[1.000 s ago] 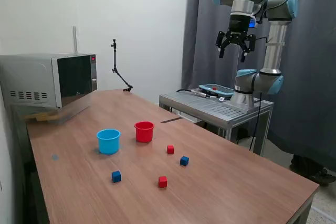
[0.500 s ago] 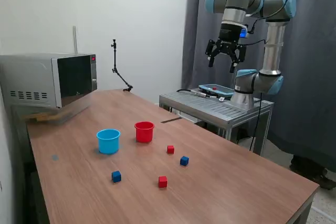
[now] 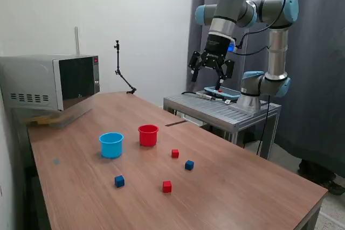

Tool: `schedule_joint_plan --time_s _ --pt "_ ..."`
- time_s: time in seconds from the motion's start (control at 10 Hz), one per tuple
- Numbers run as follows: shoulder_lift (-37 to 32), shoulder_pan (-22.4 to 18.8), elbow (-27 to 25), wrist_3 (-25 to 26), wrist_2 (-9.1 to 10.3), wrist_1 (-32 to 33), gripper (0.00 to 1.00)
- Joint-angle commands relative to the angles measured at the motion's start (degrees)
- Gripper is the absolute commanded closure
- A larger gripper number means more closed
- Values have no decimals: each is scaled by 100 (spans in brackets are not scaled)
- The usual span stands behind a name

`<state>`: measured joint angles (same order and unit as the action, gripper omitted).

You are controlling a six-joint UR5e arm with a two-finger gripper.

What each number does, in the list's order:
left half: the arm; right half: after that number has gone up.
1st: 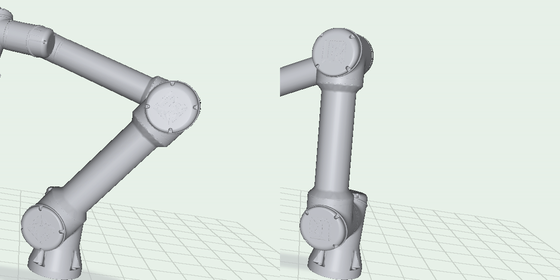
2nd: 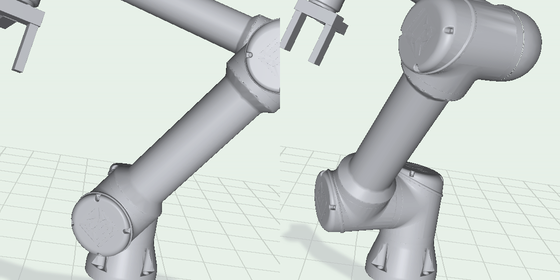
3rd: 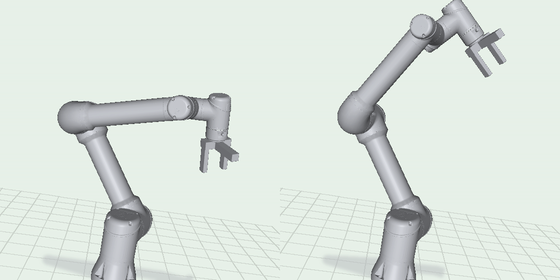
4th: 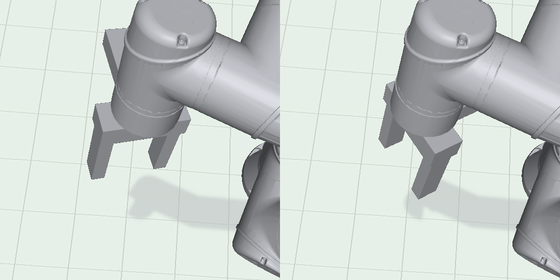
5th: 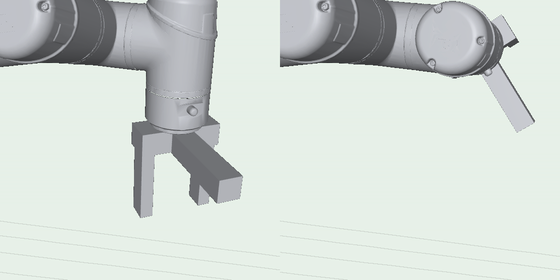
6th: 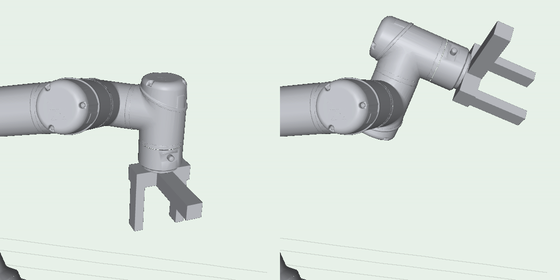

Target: Place red objects in the red bin, and blue objects in the blue bin.

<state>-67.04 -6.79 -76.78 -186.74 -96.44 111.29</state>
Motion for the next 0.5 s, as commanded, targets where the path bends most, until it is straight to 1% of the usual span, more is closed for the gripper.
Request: schedule_joint_plan --time_s 0.0,0.1,0.2,0.4 --pt "594 20 346 -143 -129 595 0" --pt "857 107 469 -178 -121 744 0" --pt "999 151 523 -274 -103 859 0" --pt "1324 239 707 -292 -77 1052 0"
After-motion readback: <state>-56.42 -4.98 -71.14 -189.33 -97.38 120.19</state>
